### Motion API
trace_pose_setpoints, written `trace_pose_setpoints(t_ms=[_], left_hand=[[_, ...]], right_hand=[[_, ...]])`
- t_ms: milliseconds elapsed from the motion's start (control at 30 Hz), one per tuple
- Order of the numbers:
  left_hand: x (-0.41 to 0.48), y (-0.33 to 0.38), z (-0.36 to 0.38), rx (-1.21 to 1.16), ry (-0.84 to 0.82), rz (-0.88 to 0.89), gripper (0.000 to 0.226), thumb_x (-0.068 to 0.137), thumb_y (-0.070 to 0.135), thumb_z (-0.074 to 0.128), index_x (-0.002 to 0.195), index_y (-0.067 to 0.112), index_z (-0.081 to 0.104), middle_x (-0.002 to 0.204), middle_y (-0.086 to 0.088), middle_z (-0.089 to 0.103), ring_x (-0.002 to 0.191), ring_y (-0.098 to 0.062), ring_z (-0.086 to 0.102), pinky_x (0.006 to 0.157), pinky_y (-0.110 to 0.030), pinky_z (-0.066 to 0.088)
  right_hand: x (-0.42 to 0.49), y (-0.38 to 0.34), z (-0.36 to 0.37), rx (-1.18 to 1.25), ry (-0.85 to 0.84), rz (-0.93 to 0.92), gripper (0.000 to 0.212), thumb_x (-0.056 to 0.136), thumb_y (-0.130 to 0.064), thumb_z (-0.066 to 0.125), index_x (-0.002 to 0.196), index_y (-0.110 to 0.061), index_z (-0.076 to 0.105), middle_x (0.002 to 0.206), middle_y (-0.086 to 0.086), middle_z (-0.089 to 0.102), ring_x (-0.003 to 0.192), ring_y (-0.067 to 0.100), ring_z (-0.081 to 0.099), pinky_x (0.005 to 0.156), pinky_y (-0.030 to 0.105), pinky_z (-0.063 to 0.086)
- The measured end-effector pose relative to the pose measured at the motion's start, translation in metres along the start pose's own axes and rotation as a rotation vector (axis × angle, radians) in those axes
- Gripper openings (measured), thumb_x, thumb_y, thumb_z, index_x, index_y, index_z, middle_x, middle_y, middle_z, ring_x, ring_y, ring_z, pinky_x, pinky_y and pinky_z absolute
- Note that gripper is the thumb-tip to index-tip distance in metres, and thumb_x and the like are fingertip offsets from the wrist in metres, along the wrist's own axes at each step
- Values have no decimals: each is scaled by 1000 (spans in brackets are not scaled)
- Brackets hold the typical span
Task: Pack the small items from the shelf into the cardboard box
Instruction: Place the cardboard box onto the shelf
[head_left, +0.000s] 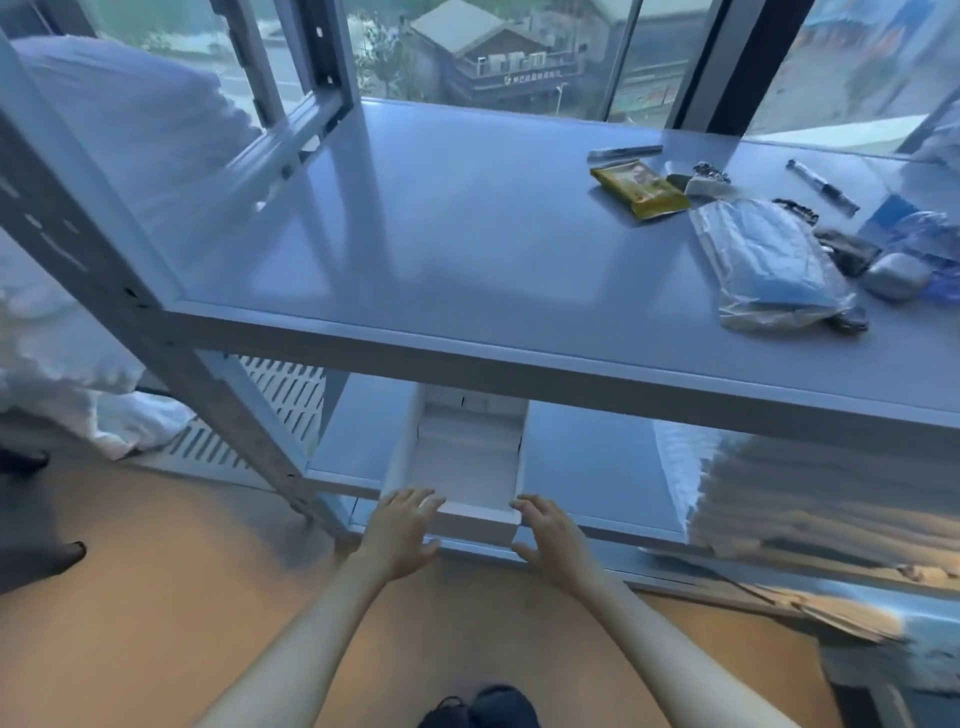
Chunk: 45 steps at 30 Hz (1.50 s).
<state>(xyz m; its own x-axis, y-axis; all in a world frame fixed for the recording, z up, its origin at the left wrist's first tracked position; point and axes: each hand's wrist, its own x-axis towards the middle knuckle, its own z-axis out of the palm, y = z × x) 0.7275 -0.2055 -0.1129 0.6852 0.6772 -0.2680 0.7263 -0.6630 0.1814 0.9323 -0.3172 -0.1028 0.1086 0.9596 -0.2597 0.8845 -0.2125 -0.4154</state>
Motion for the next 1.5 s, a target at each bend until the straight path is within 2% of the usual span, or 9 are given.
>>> trace_pose_setpoints(t_ms=[300, 367, 433, 533, 633, 800, 933, 1000, 1500], left_hand=[[67, -54, 41, -7, 23, -250, 71, 94, 28, 43, 148, 10, 2, 157, -12, -1, 145, -27, 4, 116, -38, 19], [77, -58, 47, -80, -22, -320, 79, 92, 23, 48, 148, 11, -7, 156, -13, 2, 136, -34, 27, 102, -40, 37], [87, -59, 51, -177, -15, -361, 83, 90, 16, 50, 148, 14, -11, 149, -14, 21, 109, -36, 51, 75, -38, 43], [97, -61, 53, -171, 98, -407, 75, 90, 3, 42, 149, 14, -4, 134, -17, 43, 96, -35, 57, 71, -37, 42], [91, -55, 54, -148, 142, -414, 70, 87, -5, 40, 146, 11, 7, 123, -19, 50, 94, -36, 58, 75, -41, 45], [54, -36, 53, -224, 102, -396, 67, 84, -6, 44, 142, 9, 15, 122, -18, 51, 98, -38, 58, 76, -43, 46], [19, -20, 42, -206, 22, -397, 37, 83, 2, 47, 118, 5, 38, 114, -16, 54, 96, -39, 60, 69, -40, 43], [-1, -13, 37, -208, -5, -385, 30, 82, 8, 50, 110, 6, 40, 107, -14, 59, 95, -37, 61, 65, -36, 41], [-183, 58, 46, -323, 113, -357, 32, 76, 13, 53, 107, 15, 47, 101, -2, 62, 77, -29, 56, 54, -28, 33]], right_hand=[[81, 24, 51, 56, 70, 258, 73, 92, -24, 54, 147, -6, 9, 156, 10, 10, 143, 25, 17, 107, 40, 35], [93, 29, 60, 70, 40, 285, 80, 91, -18, 55, 148, -6, -1, 157, 8, 7, 134, 29, 35, 95, 37, 43], [102, 32, 68, 136, 50, 294, 85, 88, -4, 51, 148, -12, -9, 156, 7, 15, 91, 30, 57, 64, 30, 46], [109, 36, 75, 250, 135, 350, 92, 80, 10, 40, 147, -23, -14, 87, 11, 59, 50, 17, 38, 47, 29, 35], [100, 40, 75, 206, 166, 376, 90, 79, 11, 40, 148, -20, -10, 54, 1, 34, 48, 14, 32, 47, 30, 32], [60, 30, 62, 232, 190, 451, 83, 77, 12, 40, 149, -11, 6, 55, 5, 41, 51, 19, 38, 47, 28, 30], [20, 12, 49, 261, 186, 550, 68, 75, 9, 45, 139, -10, 33, 98, 18, 66, 85, 36, 59, 69, 36, 45], [-2, 4, 44, 259, 167, 595, 60, 75, 5, 47, 131, -14, 39, 95, 15, 66, 80, 34, 58, 64, 34, 43], [-185, -35, 58, 301, 180, 587, 21, 80, -2, 49, 99, -9, 46, 101, 11, 63, 88, 34, 58, 67, 31, 36]])
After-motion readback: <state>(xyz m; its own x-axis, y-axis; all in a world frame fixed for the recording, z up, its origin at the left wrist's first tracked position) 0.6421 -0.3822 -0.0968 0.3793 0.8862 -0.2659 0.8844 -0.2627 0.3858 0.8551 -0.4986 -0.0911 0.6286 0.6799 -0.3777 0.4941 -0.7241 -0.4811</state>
